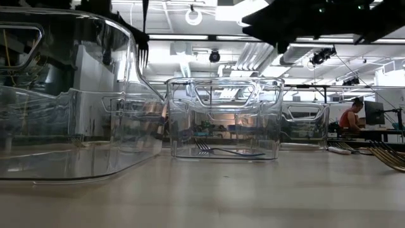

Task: Sort silverware by color (type)
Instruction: Put the black fork into the top left transparent bin

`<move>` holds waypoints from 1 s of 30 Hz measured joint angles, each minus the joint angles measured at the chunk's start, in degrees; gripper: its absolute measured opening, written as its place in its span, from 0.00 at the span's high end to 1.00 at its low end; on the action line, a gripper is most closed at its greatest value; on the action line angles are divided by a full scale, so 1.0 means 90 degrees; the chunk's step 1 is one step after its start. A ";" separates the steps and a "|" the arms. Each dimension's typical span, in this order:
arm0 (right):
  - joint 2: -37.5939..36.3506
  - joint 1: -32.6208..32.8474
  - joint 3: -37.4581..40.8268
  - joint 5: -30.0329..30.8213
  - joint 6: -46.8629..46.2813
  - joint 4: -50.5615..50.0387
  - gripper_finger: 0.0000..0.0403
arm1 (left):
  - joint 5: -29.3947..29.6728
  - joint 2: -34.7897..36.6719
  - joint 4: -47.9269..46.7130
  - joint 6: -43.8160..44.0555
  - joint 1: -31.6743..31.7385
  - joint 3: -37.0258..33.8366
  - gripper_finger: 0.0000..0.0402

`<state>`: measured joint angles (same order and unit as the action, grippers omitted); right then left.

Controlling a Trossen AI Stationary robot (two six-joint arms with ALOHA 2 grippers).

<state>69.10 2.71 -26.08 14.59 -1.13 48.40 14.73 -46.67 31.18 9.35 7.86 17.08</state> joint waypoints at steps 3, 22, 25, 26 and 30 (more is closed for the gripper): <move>0.0000 -0.0061 -0.0094 0.0002 -0.0024 -0.0035 0.57 | -0.0217 -0.0158 -0.0076 0.0241 0.0217 0.0000 1.00; 0.0005 -0.0091 -0.0097 0.0002 -0.0009 -0.0440 0.57 | -0.0213 -0.0285 -0.0338 0.1085 0.0294 0.0005 1.00; 0.0005 -0.0091 -0.0097 0.0002 -0.0039 -0.0440 0.57 | -0.0031 -0.0287 -0.1037 0.1312 0.0581 0.0377 1.00; 0.0005 -0.0091 -0.0097 0.0002 -0.0058 -0.0429 0.57 | -0.0046 -0.0287 -0.1487 0.1459 0.0720 0.0623 1.00; 0.0005 -0.0091 -0.0100 0.0007 -0.0157 -0.0346 0.57 | -0.0153 -0.0658 -0.3621 0.1952 0.1247 0.1777 1.00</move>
<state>69.14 1.89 -26.98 14.65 -2.55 45.29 13.35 -52.59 -1.41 26.92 19.08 33.08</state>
